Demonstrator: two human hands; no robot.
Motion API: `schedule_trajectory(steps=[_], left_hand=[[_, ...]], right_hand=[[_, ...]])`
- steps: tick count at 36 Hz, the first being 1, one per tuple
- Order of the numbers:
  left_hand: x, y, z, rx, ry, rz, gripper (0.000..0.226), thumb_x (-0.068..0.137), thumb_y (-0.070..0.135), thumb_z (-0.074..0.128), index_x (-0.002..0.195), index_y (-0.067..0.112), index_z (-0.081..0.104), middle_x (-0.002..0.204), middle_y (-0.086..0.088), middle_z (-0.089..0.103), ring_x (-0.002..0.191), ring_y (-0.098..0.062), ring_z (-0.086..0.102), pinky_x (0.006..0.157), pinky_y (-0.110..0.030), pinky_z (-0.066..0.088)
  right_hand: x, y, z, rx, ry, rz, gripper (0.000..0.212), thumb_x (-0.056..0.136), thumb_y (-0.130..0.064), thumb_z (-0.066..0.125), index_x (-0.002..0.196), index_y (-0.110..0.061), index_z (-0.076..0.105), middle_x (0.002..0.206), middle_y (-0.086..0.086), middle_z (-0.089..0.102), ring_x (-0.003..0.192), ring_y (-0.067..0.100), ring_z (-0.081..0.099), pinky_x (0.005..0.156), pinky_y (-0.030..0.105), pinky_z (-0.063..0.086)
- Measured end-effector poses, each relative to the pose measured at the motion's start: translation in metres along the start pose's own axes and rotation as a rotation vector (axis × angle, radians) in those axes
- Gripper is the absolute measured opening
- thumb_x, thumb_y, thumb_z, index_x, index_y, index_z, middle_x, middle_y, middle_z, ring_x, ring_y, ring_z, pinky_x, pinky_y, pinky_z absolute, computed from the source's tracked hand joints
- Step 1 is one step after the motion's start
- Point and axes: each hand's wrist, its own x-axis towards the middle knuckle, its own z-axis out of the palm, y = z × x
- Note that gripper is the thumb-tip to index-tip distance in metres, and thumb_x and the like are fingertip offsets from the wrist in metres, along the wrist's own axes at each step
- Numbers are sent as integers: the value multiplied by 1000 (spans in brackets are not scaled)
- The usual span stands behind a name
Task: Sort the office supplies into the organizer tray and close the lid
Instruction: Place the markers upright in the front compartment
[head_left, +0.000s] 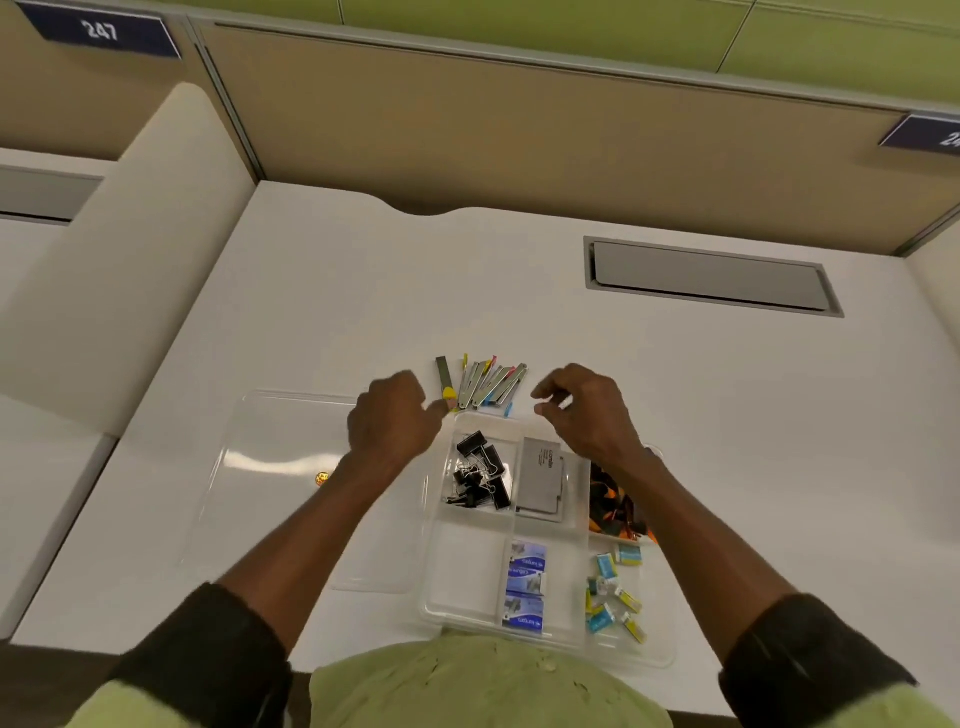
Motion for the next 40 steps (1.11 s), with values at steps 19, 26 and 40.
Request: schedule_trajectory(steps=[19,26,40], left_hand=[[107,36,48,-101,-111,-158,29,93,29,71,109,6,64,122,-18,70,115,-39,68,80,-36,48],[111,31,51,-159,-108,-182,26,91,29,72,102,9,60,120,-19,70,112,-40,69,87,-38,55],[74,-1,16,-542,19,-207,30,73,28,77,56,8,63,59,-9,65,66,-31,66,57,-32,51]], right_hand=[[73,28,37,-636,-267,-347,37,90,-20,73,123,-14,57,117,5,63,108,24,54,66,43,58],[63,43,23,-605,-306,-340,47,89,-20,76,131,-19,55,121,7,65,105,27,61,71,42,58],[-69,-30,-15,699,-275,274,51,89,-13,78,135,-28,61,87,5,76,80,21,75,74,34,62]])
